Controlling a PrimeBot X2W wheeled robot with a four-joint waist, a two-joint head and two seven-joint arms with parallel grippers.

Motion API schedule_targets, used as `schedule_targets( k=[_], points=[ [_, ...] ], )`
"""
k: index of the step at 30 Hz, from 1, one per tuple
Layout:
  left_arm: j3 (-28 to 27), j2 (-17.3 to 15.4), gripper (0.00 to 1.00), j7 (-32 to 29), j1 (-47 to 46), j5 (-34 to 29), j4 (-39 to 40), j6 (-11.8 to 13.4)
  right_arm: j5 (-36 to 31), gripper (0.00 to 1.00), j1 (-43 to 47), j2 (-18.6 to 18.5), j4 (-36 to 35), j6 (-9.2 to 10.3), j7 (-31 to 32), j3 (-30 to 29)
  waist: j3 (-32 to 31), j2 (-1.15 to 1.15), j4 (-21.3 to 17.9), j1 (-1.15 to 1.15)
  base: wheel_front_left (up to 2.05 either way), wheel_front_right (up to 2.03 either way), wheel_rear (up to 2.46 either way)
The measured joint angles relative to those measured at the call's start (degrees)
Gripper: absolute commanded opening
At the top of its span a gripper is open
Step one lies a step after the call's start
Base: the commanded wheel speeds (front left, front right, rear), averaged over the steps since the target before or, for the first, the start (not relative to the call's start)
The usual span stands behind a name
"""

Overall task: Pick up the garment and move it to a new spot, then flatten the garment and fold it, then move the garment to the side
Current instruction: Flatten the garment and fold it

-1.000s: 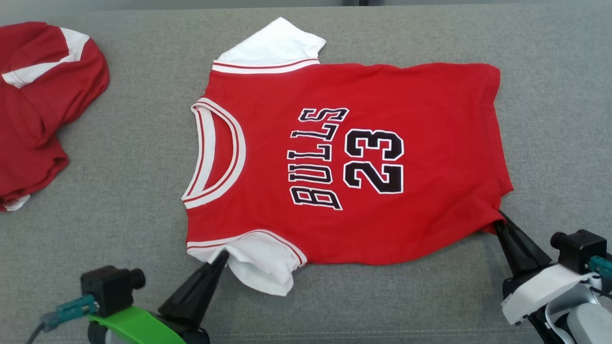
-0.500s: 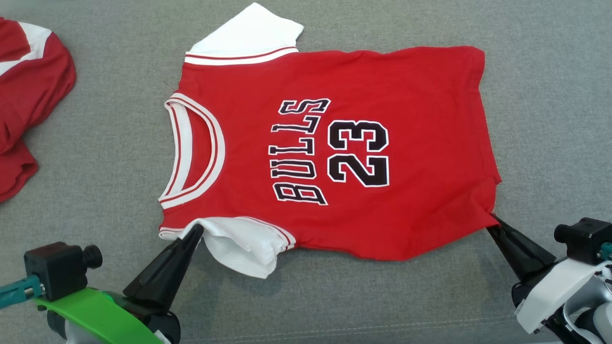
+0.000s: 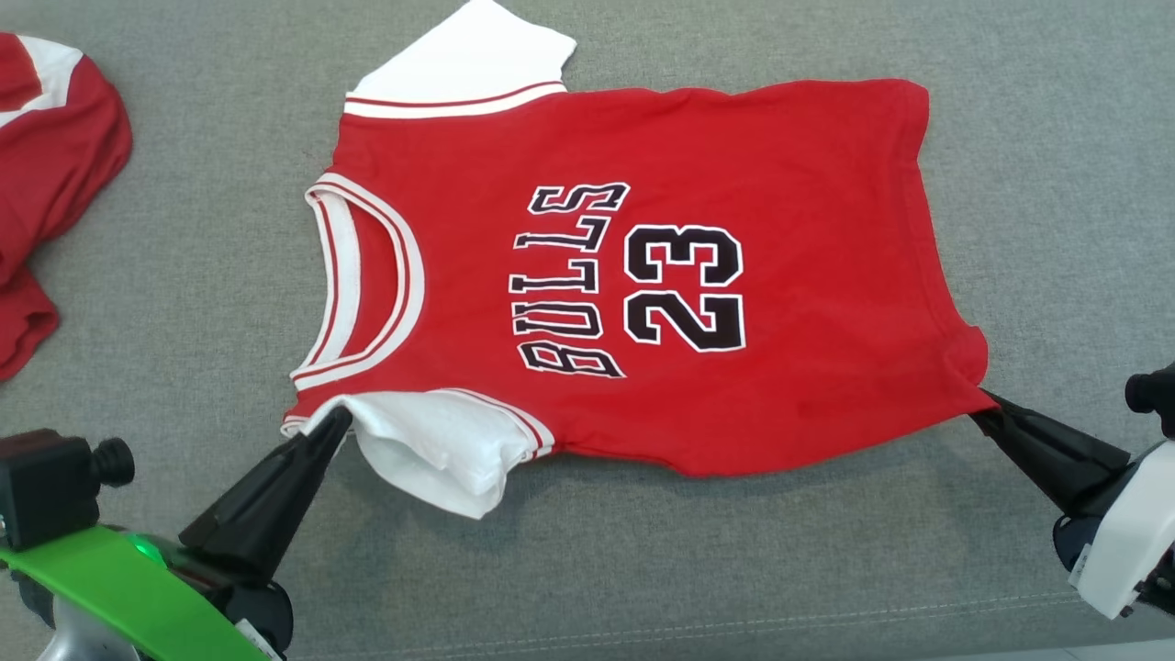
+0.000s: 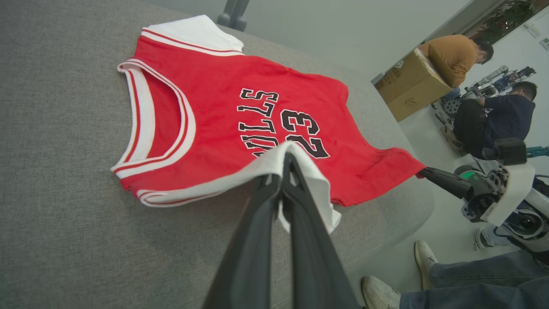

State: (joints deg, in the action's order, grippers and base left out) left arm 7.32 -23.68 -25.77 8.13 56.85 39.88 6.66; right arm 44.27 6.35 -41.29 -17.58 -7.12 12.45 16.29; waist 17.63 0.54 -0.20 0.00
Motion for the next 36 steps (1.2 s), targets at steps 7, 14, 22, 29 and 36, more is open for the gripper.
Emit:
schedule_targets(
  k=[7,14,22,29,36],
  points=[
    [-2.37,-0.9,0.0,-5.1,-6.73,3.09,-0.44,0.43,8.95,0.0,-7.05,-3.04,-2.86,0.0,7.71,-0.2,2.71,0.0,-0.12,0.0,0.0,0.0,0.0],
    [-2.26,-1.74,0.0,-11.16,-18.13,4.22,-7.46,0.46,18.67,0.0,-14.44,-3.38,0.86,0.02,16.46,-2.36,6.67,0.0,0.06,0.0,0.0,0.0,0.0],
    [-1.65,-1.38,0.0,-16.39,-29.75,1.08,-16.56,0.47,21.04,0.0,-24.72,-3.85,4.19,1.78,23.19,-2.89,11.66,0.0,0.54,0.0,0.0,0.0,0.0],
    [0.59,1.27,0.0,-18.2,-38.19,-1.83,-23.21,0.47,20.86,0.0,-29.3,-2.37,7.48,2.18,26.7,0.24,14.64,0.0,0.12,0.01,0.0,0.0,0.0],
    [2.36,3.48,0.0,-20.07,-43.32,-4.37,-28.24,0.47,19.48,0.0,-32.47,-1.11,10.49,2.18,27.41,0.98,15.63,0.0,-0.51,0.01,0.0,0.0,0.0]
  ],
)
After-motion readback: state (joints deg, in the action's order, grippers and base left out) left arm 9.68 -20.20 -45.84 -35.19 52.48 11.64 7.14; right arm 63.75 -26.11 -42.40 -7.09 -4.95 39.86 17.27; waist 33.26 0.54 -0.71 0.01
